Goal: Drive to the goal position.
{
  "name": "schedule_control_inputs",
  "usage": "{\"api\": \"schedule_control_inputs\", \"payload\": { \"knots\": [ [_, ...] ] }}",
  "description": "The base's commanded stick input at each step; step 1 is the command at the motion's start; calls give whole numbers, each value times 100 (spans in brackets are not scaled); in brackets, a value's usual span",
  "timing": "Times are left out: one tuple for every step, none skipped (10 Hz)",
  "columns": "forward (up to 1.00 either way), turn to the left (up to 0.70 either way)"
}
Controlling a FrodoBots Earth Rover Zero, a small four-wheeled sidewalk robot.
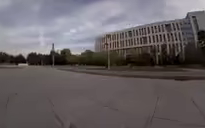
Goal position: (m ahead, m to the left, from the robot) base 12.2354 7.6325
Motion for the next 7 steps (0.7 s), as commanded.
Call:
{"api": "schedule_control_inputs", "payload": {
  "knots": [
    [96,0],
    [96,0],
    [96,0],
    [96,0],
    [96,0],
    [96,0],
    [96,3]
  ]
}}
